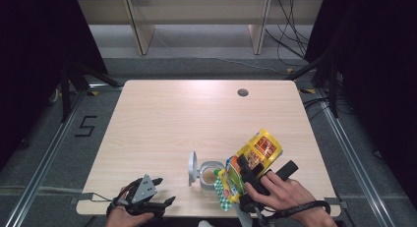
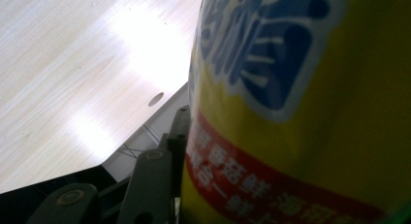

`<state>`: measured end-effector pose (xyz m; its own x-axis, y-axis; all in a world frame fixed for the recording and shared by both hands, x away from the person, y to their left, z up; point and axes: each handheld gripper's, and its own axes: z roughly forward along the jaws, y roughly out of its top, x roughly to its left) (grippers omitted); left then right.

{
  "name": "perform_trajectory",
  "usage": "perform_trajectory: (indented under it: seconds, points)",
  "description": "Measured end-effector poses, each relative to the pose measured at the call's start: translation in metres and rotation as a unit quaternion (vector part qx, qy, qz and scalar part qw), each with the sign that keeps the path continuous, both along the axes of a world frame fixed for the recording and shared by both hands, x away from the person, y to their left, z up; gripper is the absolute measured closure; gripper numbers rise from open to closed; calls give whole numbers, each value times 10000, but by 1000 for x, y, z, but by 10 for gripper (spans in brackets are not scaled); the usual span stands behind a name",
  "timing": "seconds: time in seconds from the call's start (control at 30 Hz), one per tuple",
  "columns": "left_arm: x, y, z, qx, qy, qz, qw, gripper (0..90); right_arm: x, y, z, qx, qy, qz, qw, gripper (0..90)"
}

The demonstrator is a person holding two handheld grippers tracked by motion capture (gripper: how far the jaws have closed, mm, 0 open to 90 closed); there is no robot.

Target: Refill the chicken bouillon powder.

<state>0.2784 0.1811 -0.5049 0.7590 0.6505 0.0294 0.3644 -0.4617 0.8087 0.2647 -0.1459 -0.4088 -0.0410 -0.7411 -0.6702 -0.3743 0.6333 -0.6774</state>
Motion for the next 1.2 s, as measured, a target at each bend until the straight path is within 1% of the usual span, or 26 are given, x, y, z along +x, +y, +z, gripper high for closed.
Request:
perform_trajectory:
  seconds: [0.03, 0.07, 0.13, 0.17, 0.2, 0.23, 0.27, 0.3, 0.33, 0.37, 0.47, 0.5, 0.6, 0.67, 0.8, 0.83, 0.9, 1.0, 1.07, 1.13, 1.2]
  points:
    - [0, 0, 0, 16, -3, -1, 10000, 261, 0, 0, 0, -14, -3, 1, 10000, 635]
    - [0, 0, 0, 14, -2, 0, 10000, 261, 0, 0, 0, 28, -22, 27, 10000, 634]
    - [0, 0, 0, 24, -3, -1, 10000, 261, 0, 0, -1, 21, 5, -20, 10000, 635]
    - [0, 1, 0, 29, -2, -4, 10000, 261, 1, 1, -2, -41, -1, 89, 10000, 635]
    - [0, 1, 0, 28, -6, -4, 10000, 261, 0, 0, -3, 47, 20, -15, 10000, 634]
    - [0, 1, 0, 29, -6, -6, 10000, 261, 1, 1, -3, 20, 10, 28, 10000, 635]
    - [0, 0, 0, -18, 4, 2, 10000, 261, 1, 0, -3, 26, -3, 36, 10000, 635]
    - [0, 1, 0, 27, -7, -1, 10000, 261, 0, 1, -2, 18, -15, 40, 10000, 635]
    - [0, 0, 0, 14, -7, 0, 10000, 261, 0, 1, -2, 7, -13, 38, 10000, 635]
    - [0, 0, 0, 29, -9, -4, 10000, 261, 1, 1, -2, -34, -12, 100, 9999, 635]
    - [0, 0, 0, 27, -6, -2, 10000, 261, 0, 1, -2, -12, -8, 90, 10000, 635]
    - [0, 0, 0, 14, -7, 0, 10000, 261, 0, 0, -2, 60, 2, -3, 10000, 635]
    - [0, 0, 0, 19, -7, 0, 10000, 261, 0, 0, -1, 72, -1, 36, 10000, 635]
    - [0, 0, 0, 25, -7, -2, 10000, 261, 0, 0, -1, 24, -10, 41, 10000, 635]
    - [0, 0, 0, -13, 2, 3, 10000, 261, 0, 0, -1, 27, -9, 45, 10000, 635]
    - [0, 0, 0, 23, -4, 0, 10000, 261, 0, 0, -1, 25, -11, 46, 10000, 635]
    - [0, 0, 0, 28, -1, -2, 10000, 261, 0, 0, 0, 2, 9, 21, 10000, 635]
    - [0, 0, 0, 0, 4, 2, 10000, 261, 0, -1, -1, 104, 39, 1, 9999, 635]
    - [0, 1, 0, 61, -2, -15, 10000, 261, 0, 0, 0, 12, 22, 10, 10000, 635]
    - [1, 1, 0, 91, -3, -27, 10000, 261, 0, -1, 0, 23, 25, 18, 10000, 635]
    - [1, 1, 0, 76, 1, -30, 10000, 261, 0, 0, 0, 32, 25, 18, 10000, 635]
